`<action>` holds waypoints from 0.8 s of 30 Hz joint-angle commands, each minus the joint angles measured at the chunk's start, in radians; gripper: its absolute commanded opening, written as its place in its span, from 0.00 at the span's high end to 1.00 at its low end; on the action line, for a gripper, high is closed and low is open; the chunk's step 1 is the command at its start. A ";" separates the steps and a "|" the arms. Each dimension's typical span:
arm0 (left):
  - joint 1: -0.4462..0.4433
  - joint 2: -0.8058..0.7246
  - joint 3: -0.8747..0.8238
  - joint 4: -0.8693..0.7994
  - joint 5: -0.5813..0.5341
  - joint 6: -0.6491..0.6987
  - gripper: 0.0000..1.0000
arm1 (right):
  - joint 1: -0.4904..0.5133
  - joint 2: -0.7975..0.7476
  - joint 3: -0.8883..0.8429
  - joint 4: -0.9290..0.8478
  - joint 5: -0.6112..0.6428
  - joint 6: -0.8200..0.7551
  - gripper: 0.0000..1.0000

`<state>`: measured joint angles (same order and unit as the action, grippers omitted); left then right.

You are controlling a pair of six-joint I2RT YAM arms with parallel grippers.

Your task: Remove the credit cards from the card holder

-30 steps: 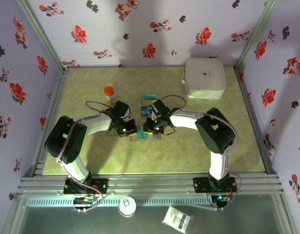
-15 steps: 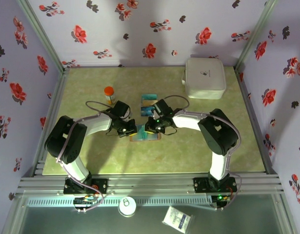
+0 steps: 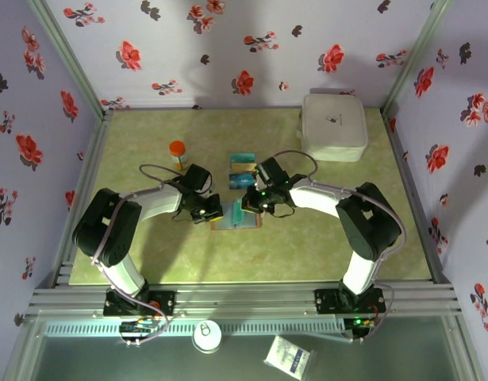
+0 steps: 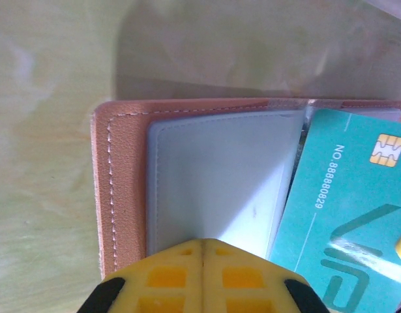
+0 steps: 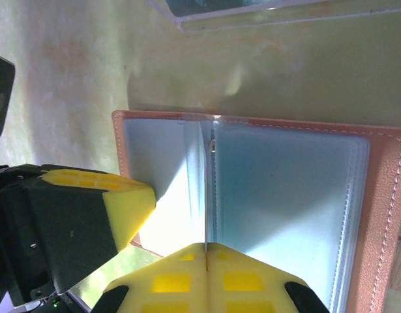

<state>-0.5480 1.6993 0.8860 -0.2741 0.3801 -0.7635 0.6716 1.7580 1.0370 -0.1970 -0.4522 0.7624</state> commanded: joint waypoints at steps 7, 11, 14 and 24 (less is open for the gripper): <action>-0.002 -0.013 0.016 -0.021 -0.041 -0.008 1.00 | -0.013 -0.074 0.081 -0.184 0.063 -0.177 0.99; -0.003 -0.032 0.013 -0.017 -0.044 -0.007 1.00 | -0.019 -0.073 0.134 -0.285 0.085 -0.336 1.00; -0.003 -0.048 0.005 -0.014 -0.055 -0.007 1.00 | -0.019 -0.060 0.193 -0.374 0.096 -0.504 1.00; 0.007 -0.105 -0.044 0.003 -0.064 -0.011 1.00 | -0.033 0.047 0.435 -0.663 0.233 -1.108 1.00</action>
<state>-0.5472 1.6295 0.8661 -0.2657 0.3389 -0.7647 0.6472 1.7641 1.4128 -0.7238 -0.2836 -0.0772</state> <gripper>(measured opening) 0.051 0.065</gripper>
